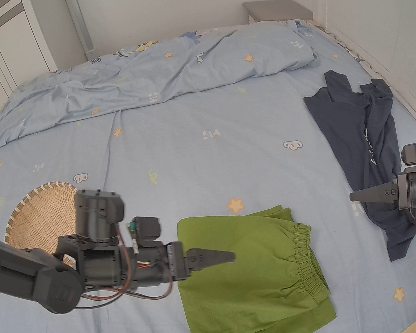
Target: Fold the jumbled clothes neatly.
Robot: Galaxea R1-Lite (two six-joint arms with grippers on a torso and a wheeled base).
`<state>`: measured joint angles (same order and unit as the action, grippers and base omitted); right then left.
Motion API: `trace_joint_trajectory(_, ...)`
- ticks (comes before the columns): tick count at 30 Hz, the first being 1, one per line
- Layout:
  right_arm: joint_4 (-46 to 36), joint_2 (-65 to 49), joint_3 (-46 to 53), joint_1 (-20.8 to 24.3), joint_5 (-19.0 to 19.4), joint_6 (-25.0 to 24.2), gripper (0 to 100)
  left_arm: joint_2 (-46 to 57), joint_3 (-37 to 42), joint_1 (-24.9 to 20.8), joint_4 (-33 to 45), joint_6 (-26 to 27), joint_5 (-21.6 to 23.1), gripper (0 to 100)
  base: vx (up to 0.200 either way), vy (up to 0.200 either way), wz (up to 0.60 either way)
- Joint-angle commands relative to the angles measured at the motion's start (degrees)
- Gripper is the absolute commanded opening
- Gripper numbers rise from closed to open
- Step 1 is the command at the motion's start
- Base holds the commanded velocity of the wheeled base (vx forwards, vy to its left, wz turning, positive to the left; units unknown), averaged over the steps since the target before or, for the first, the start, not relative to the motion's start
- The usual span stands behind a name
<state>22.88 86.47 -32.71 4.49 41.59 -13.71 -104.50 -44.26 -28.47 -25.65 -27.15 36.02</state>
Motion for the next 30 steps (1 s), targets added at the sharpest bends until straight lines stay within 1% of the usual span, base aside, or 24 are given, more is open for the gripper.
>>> trace_joint_trajectory(1,-0.3,-2.4,0.5,0.6,0.1,-0.2,100,1.2,8.7,14.0,-0.3,-0.8,7.6,100,0.0,0.0,0.0)
trace_joint_trajectory(4,-0.3,-2.7,0.4,0.8,0.1,-0.2,100,-0.2,8.9,15.2,-0.3,-0.6,8.2,100,0.0,0.0,0.0)
trace_joint_trajectory(8,-0.3,-2.7,0.4,0.8,0.1,-0.2,100,-5.6,9.4,14.1,-1.2,1.1,7.6,100,0.0,0.0,0.0)
trace_joint_trajectory(11,-0.3,-2.6,0.5,0.8,0.1,-0.2,100,-8.1,9.6,12.4,-2.7,3.2,7.6,100,0.0,0.0,0.0)
trace_joint_trajectory(12,-0.2,-2.6,0.5,0.8,0.1,-0.2,100,-9.1,9.6,11.0,-3.1,3.4,7.5,100,0.0,0.0,0.0)
trace_joint_trajectory(18,-0.2,-2.6,0.5,0.8,0.1,-0.2,100,-12.9,8.9,7.8,-5.8,2.8,7.5,100,0.0,0.0,0.0)
trace_joint_trajectory(20,-0.2,-2.6,0.5,0.8,0.1,-0.2,100,-13.6,8.8,6.8,-8.3,2.2,7.5,100,0.0,0.0,0.0)
trace_joint_trajectory(23,-0.1,-2.5,0.7,0.9,0.1,-0.1,100,-15.5,7.9,5.1,-13.1,-1.4,7.5,100,0.0,0.0,0.0)
trace_joint_trajectory(24,-0.1,-2.5,0.7,0.9,0.1,-0.1,100,-15.5,7.9,5.1,-13.1,-1.4,7.5,100,0.0,0.0,0.0)
trace_joint_trajectory(27,0.0,-2.6,0.7,0.8,0.1,-0.1,100,-16.4,6.9,3.7,-17.9,-6.0,7.4,100,0.0,0.0,0.0)
trace_joint_trajectory(30,0.0,-2.6,0.7,0.8,0.1,-0.1,100,-17.1,7.1,2.4,-20.2,-7.7,7.3,100,0.0,0.0,0.0)
